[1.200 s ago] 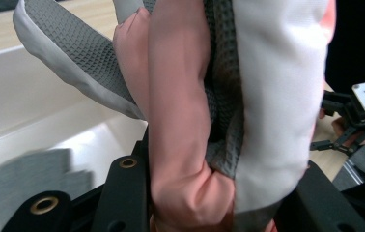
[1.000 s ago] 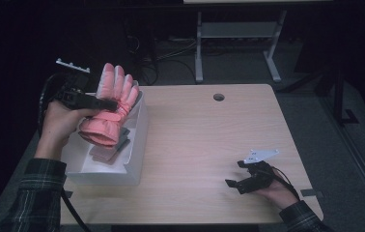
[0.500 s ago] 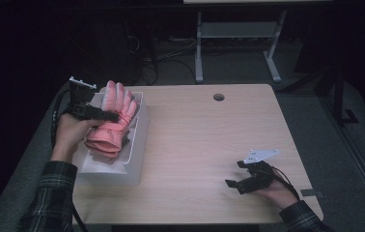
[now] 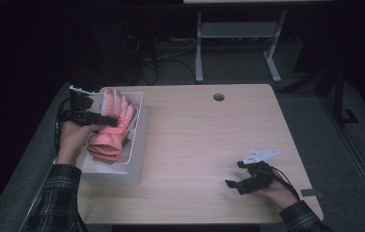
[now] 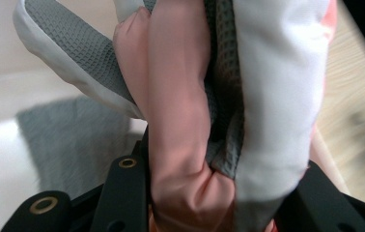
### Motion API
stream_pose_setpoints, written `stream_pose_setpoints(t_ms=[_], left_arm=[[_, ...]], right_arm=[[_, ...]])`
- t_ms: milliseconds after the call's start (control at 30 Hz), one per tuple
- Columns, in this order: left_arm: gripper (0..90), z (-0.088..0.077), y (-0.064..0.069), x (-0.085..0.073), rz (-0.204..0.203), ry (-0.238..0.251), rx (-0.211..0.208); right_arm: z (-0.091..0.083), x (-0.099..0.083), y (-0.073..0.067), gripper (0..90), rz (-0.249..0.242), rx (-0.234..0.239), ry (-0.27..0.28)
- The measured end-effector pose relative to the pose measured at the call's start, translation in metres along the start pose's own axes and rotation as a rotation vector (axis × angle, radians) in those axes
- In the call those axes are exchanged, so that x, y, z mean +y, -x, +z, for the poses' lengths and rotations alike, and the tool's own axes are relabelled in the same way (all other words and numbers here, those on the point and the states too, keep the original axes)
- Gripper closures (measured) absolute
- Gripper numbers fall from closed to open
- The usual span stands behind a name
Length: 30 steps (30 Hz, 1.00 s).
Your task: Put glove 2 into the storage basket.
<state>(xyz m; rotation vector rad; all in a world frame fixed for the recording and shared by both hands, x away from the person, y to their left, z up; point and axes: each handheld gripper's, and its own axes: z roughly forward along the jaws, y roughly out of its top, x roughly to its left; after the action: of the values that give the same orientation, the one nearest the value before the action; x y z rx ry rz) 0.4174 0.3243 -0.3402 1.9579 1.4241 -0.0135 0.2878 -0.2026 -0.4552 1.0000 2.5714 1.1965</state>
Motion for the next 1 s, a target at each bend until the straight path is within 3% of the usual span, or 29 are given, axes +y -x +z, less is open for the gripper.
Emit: stream_pose_setpoints(t_ms=[33,133,333,467,733,900,1000], left_arm=[[60.2,0.004,-0.001,-0.002,-0.009,-0.003,-0.019],[60.0,0.017,-0.003,-0.006,0.001,-0.036,0.019],[58.4,0.043,-0.010,-0.015,0.001,-0.093,0.047],[55.7,0.057,-0.014,-0.020,-0.005,-0.110,0.036],[38.1,0.060,-0.013,-0.020,0.011,-0.105,0.035],[20.2,0.052,-0.011,-0.020,0.024,-0.058,0.078],[17.6,0.042,-0.009,-0.017,0.029,-0.031,0.075]], right_arm=[[0.000,0.000,0.000,13.1,0.000,0.000,0.000],[0.000,0.000,0.000,13.1,0.001,0.001,-0.002],[0.000,0.000,0.000,13.1,0.000,0.002,-0.001],[0.001,0.000,0.000,13.1,-0.005,0.003,-0.003],[0.000,-0.002,0.001,13.1,-0.003,0.010,0.003],[-0.003,-0.002,0.002,13.1,0.004,0.003,0.008],[-0.002,-0.001,0.000,13.2,0.007,0.007,0.003]])
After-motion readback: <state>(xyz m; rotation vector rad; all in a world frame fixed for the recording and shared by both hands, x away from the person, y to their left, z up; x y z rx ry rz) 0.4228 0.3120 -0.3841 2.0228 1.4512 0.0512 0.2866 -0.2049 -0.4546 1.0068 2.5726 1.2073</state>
